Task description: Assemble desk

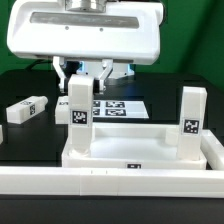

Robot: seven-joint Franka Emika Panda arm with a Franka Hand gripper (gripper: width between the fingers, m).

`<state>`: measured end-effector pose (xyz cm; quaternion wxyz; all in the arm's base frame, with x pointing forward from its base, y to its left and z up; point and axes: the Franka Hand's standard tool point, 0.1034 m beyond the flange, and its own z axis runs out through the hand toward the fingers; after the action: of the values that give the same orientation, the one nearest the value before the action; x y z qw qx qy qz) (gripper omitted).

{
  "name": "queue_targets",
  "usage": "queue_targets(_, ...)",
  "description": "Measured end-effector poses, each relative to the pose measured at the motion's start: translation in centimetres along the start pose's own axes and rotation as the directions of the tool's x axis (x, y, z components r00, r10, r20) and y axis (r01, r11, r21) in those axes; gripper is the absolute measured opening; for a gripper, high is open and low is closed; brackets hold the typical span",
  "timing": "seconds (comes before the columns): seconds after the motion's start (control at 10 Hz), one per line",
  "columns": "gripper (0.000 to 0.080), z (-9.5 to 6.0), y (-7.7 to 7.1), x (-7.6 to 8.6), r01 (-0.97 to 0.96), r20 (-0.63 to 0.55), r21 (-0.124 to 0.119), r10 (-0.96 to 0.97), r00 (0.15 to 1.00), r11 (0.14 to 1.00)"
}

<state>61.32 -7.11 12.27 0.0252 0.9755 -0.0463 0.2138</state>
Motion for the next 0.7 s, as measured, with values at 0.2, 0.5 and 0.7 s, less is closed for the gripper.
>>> queue_targets(0.2,0.0291,0.01,0.02,-0.13,0.001,-0.019,-0.007,-0.002,1.0,1.0)
queue_targets(0.5,0.0291,-0.12,0.16,-0.58,0.004,-0.071,-0.027,-0.006,0.997,1.0)
queue_targets(0.7,0.0291,0.04,0.08,-0.97,0.006,-0.11,-0.041,-0.011,0.994,0.999)
